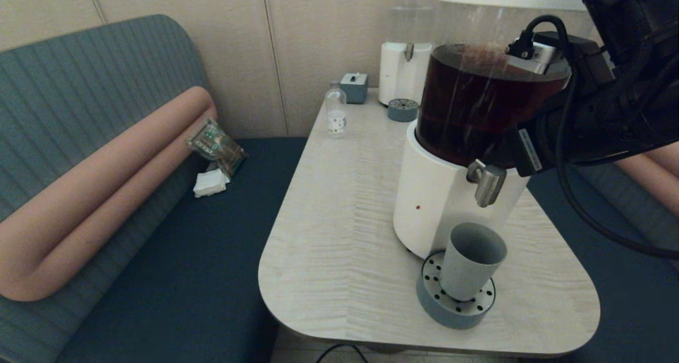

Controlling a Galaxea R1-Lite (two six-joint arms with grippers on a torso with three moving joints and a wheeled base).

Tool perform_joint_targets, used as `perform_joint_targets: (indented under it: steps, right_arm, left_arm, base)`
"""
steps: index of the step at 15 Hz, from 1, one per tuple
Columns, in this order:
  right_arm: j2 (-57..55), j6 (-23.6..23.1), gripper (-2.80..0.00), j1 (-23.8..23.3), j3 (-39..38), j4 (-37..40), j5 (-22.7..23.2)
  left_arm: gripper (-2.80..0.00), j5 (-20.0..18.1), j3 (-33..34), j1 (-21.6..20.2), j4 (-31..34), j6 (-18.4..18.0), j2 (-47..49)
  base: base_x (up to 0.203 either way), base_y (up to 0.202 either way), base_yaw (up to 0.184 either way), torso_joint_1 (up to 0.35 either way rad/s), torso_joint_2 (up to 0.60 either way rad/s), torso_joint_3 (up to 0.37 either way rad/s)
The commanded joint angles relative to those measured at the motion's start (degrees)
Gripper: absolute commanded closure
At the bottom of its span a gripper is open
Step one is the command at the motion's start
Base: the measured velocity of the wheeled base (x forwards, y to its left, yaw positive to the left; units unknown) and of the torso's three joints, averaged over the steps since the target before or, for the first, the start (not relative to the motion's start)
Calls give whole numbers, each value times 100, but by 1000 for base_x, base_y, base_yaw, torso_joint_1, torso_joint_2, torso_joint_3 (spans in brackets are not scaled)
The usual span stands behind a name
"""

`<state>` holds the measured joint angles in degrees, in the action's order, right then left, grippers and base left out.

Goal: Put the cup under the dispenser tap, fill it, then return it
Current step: Turn on the faucet

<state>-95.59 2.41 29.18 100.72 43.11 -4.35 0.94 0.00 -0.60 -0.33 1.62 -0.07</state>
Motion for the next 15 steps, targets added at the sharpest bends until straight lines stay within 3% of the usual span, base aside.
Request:
perform_joint_targets:
  steps: [1, 15]
  right_arm:
    - [-9, 5, 0, 25, 0, 31, 59]
    - [102, 14, 0, 35, -87, 58, 541]
  left_arm:
    - [0, 3, 9, -2, -2, 5, 7]
    - [0, 3, 9, -2, -2, 5, 7]
  base:
    - [0, 0, 0, 0, 0, 0]
    - [0, 0, 0, 0, 0, 0]
